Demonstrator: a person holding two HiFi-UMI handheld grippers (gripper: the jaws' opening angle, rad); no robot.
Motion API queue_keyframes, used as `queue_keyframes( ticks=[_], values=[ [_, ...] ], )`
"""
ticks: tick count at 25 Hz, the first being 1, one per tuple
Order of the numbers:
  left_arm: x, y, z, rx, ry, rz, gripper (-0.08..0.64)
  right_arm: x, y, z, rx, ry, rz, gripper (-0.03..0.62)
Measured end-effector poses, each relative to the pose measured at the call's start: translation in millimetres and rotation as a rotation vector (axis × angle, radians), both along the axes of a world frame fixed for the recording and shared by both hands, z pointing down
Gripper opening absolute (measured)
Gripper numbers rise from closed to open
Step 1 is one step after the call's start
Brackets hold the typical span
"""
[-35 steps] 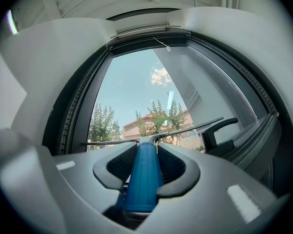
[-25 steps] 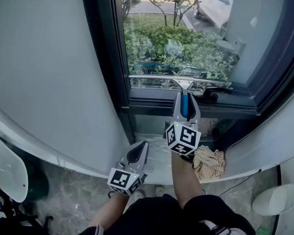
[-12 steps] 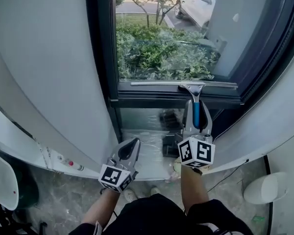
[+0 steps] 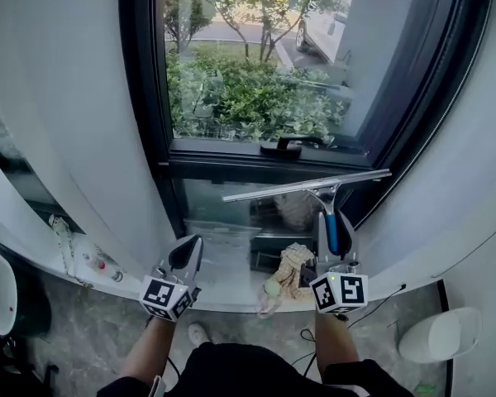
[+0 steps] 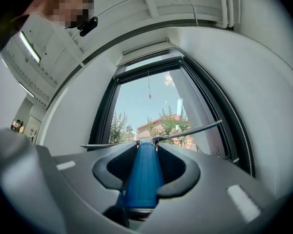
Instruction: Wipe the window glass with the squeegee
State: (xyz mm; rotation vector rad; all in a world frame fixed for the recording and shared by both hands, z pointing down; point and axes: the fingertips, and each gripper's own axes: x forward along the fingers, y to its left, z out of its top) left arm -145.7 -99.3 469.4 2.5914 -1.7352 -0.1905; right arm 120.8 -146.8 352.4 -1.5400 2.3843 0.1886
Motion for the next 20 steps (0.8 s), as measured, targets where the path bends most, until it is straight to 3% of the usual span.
queue_keyframes(
  ticks=[5,11,16,20],
  values=[
    [34,41,1,-0.006,-0.031,-0.028,0.002,37,24,13,-0.018,0.003,-0.096,0.132],
    [60,85,19,-0.045,-0.044,-0.027,0.002,54,64,32,-0.039,0.034,-0.236,0.133],
    [47,100,21,-0.048,-0.064,-0.023,0.002,60,85,40,-0.074,-0.027,-0.266,0.132],
    [35,109,25,-0.056,-0.052,-0.02,0.002,51,96,54,-0.101,0.001,-0.264,0.132]
  ],
)
